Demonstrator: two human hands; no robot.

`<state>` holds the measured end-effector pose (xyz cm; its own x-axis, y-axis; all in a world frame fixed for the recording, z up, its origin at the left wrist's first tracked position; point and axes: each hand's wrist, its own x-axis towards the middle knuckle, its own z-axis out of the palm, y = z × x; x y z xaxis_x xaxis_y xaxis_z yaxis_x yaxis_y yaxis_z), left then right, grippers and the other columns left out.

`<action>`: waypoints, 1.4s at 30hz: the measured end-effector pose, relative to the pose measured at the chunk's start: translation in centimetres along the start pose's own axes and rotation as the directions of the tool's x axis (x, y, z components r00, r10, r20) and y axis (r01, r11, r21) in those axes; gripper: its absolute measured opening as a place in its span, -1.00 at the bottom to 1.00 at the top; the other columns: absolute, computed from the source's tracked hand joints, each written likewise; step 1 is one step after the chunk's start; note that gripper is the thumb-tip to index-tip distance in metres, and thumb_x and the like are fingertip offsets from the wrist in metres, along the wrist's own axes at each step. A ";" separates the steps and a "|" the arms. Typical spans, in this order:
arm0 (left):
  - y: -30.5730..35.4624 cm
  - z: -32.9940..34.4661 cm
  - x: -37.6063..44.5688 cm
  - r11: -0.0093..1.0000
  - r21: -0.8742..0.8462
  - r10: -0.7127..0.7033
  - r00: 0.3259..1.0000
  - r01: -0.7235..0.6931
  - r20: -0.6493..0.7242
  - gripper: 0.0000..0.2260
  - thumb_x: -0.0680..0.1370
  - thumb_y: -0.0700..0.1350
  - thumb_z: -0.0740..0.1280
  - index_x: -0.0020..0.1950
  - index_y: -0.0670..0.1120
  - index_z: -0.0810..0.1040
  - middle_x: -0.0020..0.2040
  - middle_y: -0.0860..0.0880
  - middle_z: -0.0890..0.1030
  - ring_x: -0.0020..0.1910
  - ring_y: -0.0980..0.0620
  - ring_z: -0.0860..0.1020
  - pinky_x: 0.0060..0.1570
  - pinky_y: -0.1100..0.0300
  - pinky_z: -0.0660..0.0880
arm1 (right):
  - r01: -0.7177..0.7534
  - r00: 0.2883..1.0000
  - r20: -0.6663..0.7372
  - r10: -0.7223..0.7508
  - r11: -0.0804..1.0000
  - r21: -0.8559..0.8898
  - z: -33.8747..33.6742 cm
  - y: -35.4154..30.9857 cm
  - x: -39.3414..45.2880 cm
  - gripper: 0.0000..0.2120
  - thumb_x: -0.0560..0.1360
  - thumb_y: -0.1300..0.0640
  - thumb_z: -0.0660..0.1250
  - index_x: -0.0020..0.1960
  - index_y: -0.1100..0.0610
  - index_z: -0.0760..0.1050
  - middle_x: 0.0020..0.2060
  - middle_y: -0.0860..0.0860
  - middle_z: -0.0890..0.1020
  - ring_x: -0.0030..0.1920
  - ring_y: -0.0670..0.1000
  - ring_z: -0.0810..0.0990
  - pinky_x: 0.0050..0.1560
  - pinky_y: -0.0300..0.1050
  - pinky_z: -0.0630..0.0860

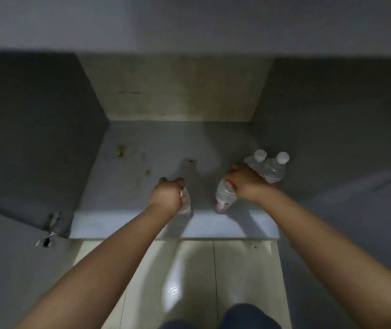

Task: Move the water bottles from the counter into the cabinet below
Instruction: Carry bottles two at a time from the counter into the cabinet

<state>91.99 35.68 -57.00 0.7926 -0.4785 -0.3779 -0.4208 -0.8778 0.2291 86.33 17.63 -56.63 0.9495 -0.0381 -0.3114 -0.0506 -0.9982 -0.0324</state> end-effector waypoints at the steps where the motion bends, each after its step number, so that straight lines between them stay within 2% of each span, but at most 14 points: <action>1: -0.3 0.8 1.0 0.999 -0.030 -0.015 1.000 0.014 -0.020 -0.69 0.55 -0.08 0.26 0.26 -0.16 0.42 0.17 -0.21 0.58 0.25 -0.15 0.43 0.13 0.11 0.46 | -0.021 1.000 -0.019 0.022 1.000 0.011 0.9 0.7 1.0 -0.78 0.54 0.29 0.19 0.12 0.28 0.52 0.17 0.21 0.54 0.21 0.16 0.49 0.15 -0.11 0.36; 5: -0.6 1.5 3.6 0.993 -0.111 -0.042 0.997 0.035 -0.057 -0.67 0.55 -0.08 0.29 0.28 -0.16 0.43 0.21 -0.22 0.54 0.29 -0.16 0.40 0.15 0.14 0.43 | -0.014 0.991 -0.134 0.016 1.000 0.009 1.8 2.7 3.0 -0.77 0.54 0.29 0.17 0.08 0.33 0.54 0.09 0.27 0.57 0.17 0.18 0.48 0.13 -0.05 0.30; 7: -0.6 1.1 4.0 0.997 -0.075 -0.024 1.000 0.023 -0.015 -0.63 0.54 -0.07 0.31 0.32 -0.14 0.40 0.26 -0.21 0.50 0.33 -0.15 0.37 0.20 0.16 0.41 | 0.052 0.982 -0.183 -0.040 0.997 0.061 1.5 3.4 3.6 -0.76 0.46 0.29 0.18 -0.08 0.41 0.57 -0.06 0.37 0.61 0.04 0.26 0.55 0.05 0.04 0.40; 9: -0.4 0.9 4.1 1.000 -0.031 -0.004 1.000 0.004 0.026 -0.57 0.52 -0.08 0.35 0.34 -0.13 0.37 0.29 -0.21 0.46 0.33 -0.14 0.37 0.23 0.16 0.40 | 0.085 0.987 -0.146 -0.071 0.992 0.097 1.0 4.0 4.3 -0.73 0.32 0.29 0.15 -0.27 0.46 0.56 -0.25 0.41 0.62 -0.15 0.33 0.60 -0.07 0.07 0.49; 10: -0.4 0.9 4.2 1.000 -0.009 0.005 0.999 -0.005 0.036 -0.56 0.51 -0.10 0.36 0.35 -0.13 0.36 0.30 -0.22 0.44 0.32 -0.14 0.39 0.23 0.15 0.41 | 0.075 0.990 -0.128 -0.063 0.993 0.091 0.9 4.3 4.7 -0.73 0.32 0.29 0.16 -0.27 0.46 0.56 -0.25 0.41 0.62 -0.15 0.32 0.61 -0.07 0.05 0.50; 13: -0.3 0.7 4.7 0.999 -0.009 0.040 0.999 -0.040 0.009 -0.61 0.52 -0.14 0.33 0.33 -0.14 0.38 0.28 -0.22 0.44 0.28 -0.15 0.43 0.19 0.15 0.43 | 0.015 0.993 -0.117 -0.014 1.000 0.004 0.6 5.5 5.6 -0.77 0.50 0.31 0.20 0.06 0.37 0.55 0.08 0.30 0.57 0.14 0.19 0.53 0.13 -0.06 0.39; 16: -0.5 0.8 5.2 0.997 -0.052 0.057 0.998 -0.058 -0.022 -0.63 0.52 -0.11 0.34 0.31 -0.15 0.40 0.27 -0.22 0.43 0.23 -0.18 0.47 0.19 0.14 0.43 | -0.014 0.999 -0.050 0.012 0.999 -0.034 0.6 5.8 6.4 -0.72 0.53 0.27 0.21 0.21 0.29 0.49 0.22 0.22 0.50 0.25 0.14 0.46 0.24 -0.09 0.33; 21: -0.6 1.1 5.4 0.994 -0.073 0.073 0.996 -0.076 -0.045 -0.60 0.53 -0.09 0.34 0.32 -0.17 0.38 0.27 -0.22 0.39 0.21 -0.21 0.50 0.20 0.12 0.45 | -0.083 0.995 -0.063 0.080 0.996 -0.032 1.1 5.8 7.3 -0.75 0.53 0.27 0.21 0.18 0.31 0.49 0.20 0.25 0.50 0.22 0.18 0.48 0.21 -0.07 0.38; 26: -0.3 0.7 5.9 0.992 -0.046 0.115 0.992 -0.117 -0.049 -0.64 0.53 -0.09 0.34 0.28 -0.17 0.41 0.23 -0.23 0.41 0.18 -0.22 0.50 0.16 0.12 0.44 | -0.047 0.997 -0.057 0.048 0.999 0.017 1.1 6.0 7.4 -0.75 0.53 0.25 0.24 0.18 0.29 0.50 0.19 0.23 0.52 0.22 0.18 0.48 0.21 -0.10 0.36; 30: 0.7 0.4 6.6 0.985 -0.014 0.169 0.982 -0.171 -0.082 -0.61 0.56 -0.08 0.30 0.34 -0.18 0.36 0.25 -0.24 0.40 0.18 -0.23 0.50 0.16 0.13 0.45 | -0.043 0.999 -0.018 0.044 0.998 0.039 1.1 6.3 7.2 -0.74 0.54 0.22 0.25 0.19 0.29 0.50 0.23 0.24 0.49 0.25 0.16 0.46 0.14 -0.15 0.33; 33: 2.2 0.1 7.8 0.979 -0.037 0.195 0.974 -0.200 -0.117 -0.63 0.57 -0.10 0.30 0.33 -0.21 0.36 0.25 -0.26 0.39 0.18 -0.24 0.51 0.17 0.12 0.46 | -0.031 1.000 0.001 0.031 0.999 0.042 1.2 6.2 7.5 -0.73 0.54 0.24 0.24 0.22 0.29 0.48 0.26 0.22 0.48 0.27 0.13 0.44 0.25 -0.13 0.32; 36: 3.7 0.1 9.3 0.978 -0.043 0.197 0.974 -0.203 -0.115 -0.61 0.56 -0.09 0.30 0.32 -0.23 0.35 0.27 -0.26 0.39 0.22 -0.23 0.48 0.21 0.11 0.44 | -0.051 0.998 -0.043 0.053 0.997 0.061 1.4 6.1 7.5 -0.69 0.55 0.25 0.23 0.28 0.26 0.43 0.29 0.23 0.45 0.30 0.14 0.43 0.29 -0.11 0.33; 39: 5.2 0.4 10.7 0.978 -0.050 0.195 0.976 -0.201 -0.099 -0.58 0.56 -0.07 0.31 0.34 -0.23 0.33 0.29 -0.27 0.39 0.27 -0.21 0.44 0.24 0.11 0.41 | -0.082 0.988 -0.118 0.095 0.990 0.113 1.8 6.2 7.2 -0.59 0.57 0.27 0.20 0.40 0.28 0.29 0.37 0.22 0.39 0.37 0.17 0.38 0.40 -0.03 0.30; 42: 6.8 0.5 11.8 0.978 -0.055 0.196 0.978 -0.200 -0.075 -0.55 0.56 -0.08 0.31 0.36 -0.25 0.31 0.30 -0.28 0.38 0.29 -0.22 0.43 0.26 0.08 0.40 | -0.075 0.987 -0.134 0.089 0.992 0.101 2.2 6.3 6.7 -0.60 0.57 0.28 0.19 0.40 0.30 0.27 0.38 0.22 0.38 0.38 0.17 0.37 0.41 -0.03 0.28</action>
<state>98.25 24.07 -60.32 0.7257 -0.6380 -0.2573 -0.5461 -0.7617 0.3486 91.69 11.21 -61.05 0.9742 -0.1322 -0.1827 -0.1530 -0.9827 -0.1049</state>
